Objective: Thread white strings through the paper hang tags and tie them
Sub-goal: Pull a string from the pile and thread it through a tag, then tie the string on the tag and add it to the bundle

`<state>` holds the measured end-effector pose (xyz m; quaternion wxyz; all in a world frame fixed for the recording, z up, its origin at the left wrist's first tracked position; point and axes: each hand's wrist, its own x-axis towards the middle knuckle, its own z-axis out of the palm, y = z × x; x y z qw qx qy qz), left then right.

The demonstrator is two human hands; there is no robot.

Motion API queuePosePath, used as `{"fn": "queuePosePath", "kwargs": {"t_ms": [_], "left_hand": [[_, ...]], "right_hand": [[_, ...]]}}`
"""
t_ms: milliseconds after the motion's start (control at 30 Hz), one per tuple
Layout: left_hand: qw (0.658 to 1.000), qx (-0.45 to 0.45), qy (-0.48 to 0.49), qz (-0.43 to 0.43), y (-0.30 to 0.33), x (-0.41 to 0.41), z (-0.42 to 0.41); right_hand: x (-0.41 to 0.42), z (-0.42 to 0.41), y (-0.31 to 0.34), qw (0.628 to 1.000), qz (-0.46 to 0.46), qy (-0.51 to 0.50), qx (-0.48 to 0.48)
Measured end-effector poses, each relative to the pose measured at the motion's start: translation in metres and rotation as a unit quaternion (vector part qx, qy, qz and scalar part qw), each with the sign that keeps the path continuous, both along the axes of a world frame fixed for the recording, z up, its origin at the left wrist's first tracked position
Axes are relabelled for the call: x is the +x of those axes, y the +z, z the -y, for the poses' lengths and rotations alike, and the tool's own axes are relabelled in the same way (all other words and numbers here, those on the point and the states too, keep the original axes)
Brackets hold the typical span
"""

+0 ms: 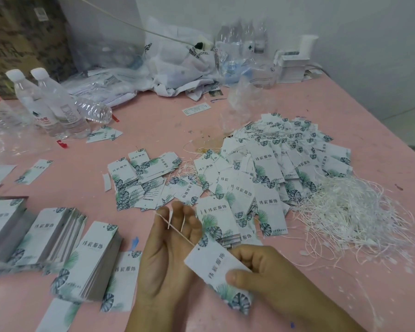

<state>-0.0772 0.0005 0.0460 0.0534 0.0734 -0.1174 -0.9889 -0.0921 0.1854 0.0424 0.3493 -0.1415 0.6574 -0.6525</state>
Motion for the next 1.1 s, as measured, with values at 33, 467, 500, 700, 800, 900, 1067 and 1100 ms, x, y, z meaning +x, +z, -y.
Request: {"fn": "queuePosePath", "kwargs": {"t_ms": [33, 467, 500, 700, 800, 900, 1067, 1100], "left_hand": [[1.0, -0.007, 0.021, 0.015, -0.002, -0.001, 0.001], [0.832, -0.554, 0.024, 0.013, -0.028, 0.017, -0.049], [0.822, -0.568, 0.036, 0.013, -0.03, 0.017, -0.051], [0.641, -0.748, 0.171, -0.029, -0.031, 0.018, -0.051], [0.636, -0.752, 0.174, -0.02, -0.028, 0.019, -0.054], [0.654, -0.734, 0.183, -0.013, -0.026, 0.019, -0.055], [0.649, -0.733, 0.203, 0.008, -0.022, 0.018, -0.052], [0.644, -0.736, 0.207, 0.014, -0.023, 0.018, -0.05]], "right_hand": [[-0.003, -0.003, 0.001, 1.0, 0.02, -0.006, -0.012], [-0.008, 0.001, 0.002, 0.945, 0.125, -0.175, -0.246], [-0.007, 0.001, 0.001, 0.948, 0.12, -0.173, -0.241], [-0.007, 0.001, -0.003, 0.955, 0.078, -0.203, -0.203], [-0.009, -0.002, -0.005, 0.946, 0.063, -0.254, -0.19], [-0.02, -0.012, -0.002, 0.934, 0.042, -0.312, -0.168], [-0.084, -0.032, 0.012, 0.9, -0.121, -0.418, 0.018], [-0.099, -0.032, 0.017, 0.892, -0.154, -0.424, 0.036]]}}
